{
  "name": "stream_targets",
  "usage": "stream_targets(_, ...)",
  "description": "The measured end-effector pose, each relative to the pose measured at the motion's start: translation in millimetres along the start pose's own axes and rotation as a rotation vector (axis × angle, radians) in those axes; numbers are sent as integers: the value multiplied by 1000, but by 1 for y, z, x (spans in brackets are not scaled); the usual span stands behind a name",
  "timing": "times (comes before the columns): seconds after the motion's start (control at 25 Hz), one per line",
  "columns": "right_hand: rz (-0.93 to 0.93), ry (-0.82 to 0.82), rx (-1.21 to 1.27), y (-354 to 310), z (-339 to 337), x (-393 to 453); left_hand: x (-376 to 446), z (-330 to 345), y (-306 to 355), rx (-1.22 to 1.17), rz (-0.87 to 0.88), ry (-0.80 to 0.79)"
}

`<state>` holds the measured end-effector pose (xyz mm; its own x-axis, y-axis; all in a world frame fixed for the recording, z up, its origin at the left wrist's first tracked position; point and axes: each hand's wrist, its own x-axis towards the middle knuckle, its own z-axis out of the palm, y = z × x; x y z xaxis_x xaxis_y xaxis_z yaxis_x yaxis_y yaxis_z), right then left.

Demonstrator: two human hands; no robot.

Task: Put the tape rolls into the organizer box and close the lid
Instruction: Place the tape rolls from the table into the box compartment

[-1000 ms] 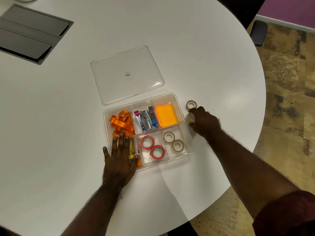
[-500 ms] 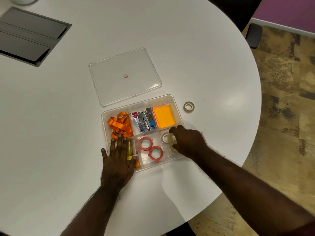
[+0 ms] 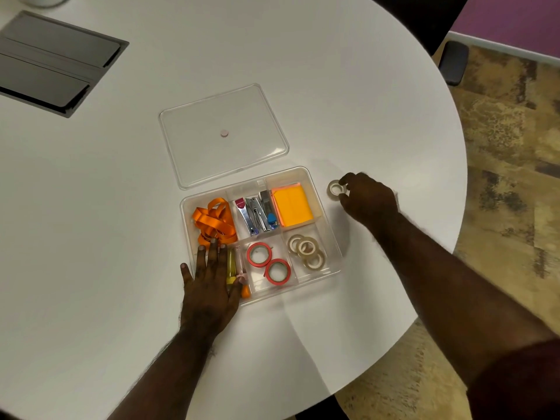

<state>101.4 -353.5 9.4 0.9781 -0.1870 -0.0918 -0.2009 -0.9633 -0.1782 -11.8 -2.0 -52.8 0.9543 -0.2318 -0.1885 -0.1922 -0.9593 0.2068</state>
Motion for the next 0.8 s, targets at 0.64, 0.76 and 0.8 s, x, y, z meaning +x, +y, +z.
stream_targets(0.64, -76, -114, 29, 1, 29, 9, -1, 1, 0, -18, -6, 31)
stream_targets(0.76, -119, -89, 165, -9, 3, -6, -1, 1, -1, -12, 3, 25)
stream_targets(0.8, -157, -108, 205, -13, -5, -15, -1, 2, -1, -10, 1, 22)
